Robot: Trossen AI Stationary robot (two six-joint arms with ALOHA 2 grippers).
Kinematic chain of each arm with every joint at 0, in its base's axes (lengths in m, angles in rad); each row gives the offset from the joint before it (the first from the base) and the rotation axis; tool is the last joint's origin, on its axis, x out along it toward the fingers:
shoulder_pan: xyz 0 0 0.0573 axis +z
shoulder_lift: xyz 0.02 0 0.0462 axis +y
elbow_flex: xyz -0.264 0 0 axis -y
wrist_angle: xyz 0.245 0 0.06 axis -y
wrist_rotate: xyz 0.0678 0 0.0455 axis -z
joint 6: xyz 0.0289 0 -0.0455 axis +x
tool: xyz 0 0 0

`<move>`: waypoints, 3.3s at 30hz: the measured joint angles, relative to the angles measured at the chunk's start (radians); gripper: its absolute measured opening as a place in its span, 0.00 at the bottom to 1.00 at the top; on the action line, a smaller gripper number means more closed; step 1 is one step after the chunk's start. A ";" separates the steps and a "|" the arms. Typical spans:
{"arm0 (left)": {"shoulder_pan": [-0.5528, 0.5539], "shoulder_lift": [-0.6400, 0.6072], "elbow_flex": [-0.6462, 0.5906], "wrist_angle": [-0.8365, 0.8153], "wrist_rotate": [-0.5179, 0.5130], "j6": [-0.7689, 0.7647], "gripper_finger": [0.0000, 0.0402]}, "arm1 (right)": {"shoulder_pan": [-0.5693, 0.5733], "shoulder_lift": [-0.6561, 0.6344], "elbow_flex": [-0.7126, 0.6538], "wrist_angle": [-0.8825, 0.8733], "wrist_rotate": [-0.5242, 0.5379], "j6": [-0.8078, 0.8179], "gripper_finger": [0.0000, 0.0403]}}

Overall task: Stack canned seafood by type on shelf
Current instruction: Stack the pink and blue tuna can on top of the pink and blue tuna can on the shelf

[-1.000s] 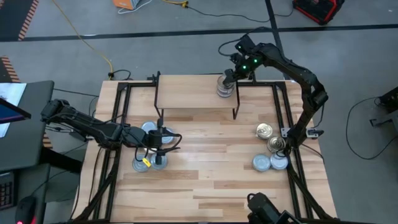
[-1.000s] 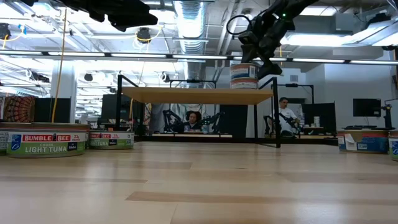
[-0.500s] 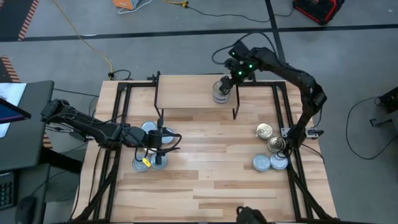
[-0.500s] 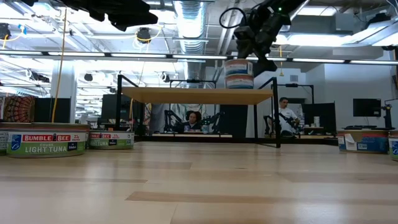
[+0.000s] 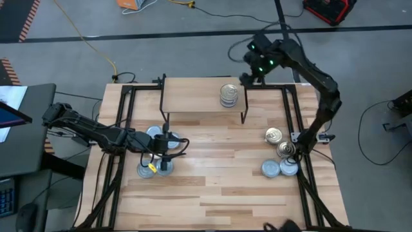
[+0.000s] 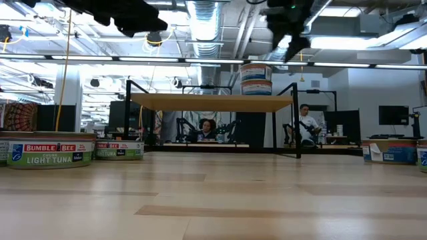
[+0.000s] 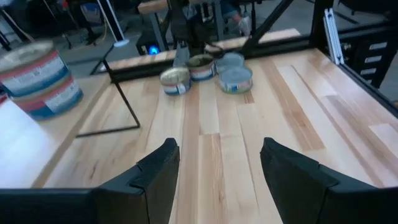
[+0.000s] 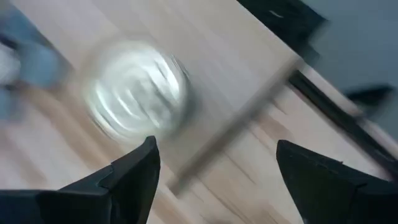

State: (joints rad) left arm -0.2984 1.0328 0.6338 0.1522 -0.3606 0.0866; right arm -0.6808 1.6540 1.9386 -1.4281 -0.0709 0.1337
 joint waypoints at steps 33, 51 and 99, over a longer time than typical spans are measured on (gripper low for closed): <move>-0.010 0.000 0.000 0.048 -0.004 -0.039 0.53 | 0.783 -0.327 -1.016 0.042 0.457 0.753 0.80; -0.010 0.000 0.000 0.040 0.024 -0.043 0.53 | 0.832 -0.062 -1.031 0.041 0.518 0.827 0.80; -0.022 0.000 0.000 0.064 0.097 -0.084 0.53 | 0.984 -0.362 -0.917 0.098 0.412 0.985 0.76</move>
State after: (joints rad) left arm -0.3206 1.0332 0.6338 0.2161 -0.2637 0.0021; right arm 0.3036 1.2925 1.0218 -1.3301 0.3416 1.1182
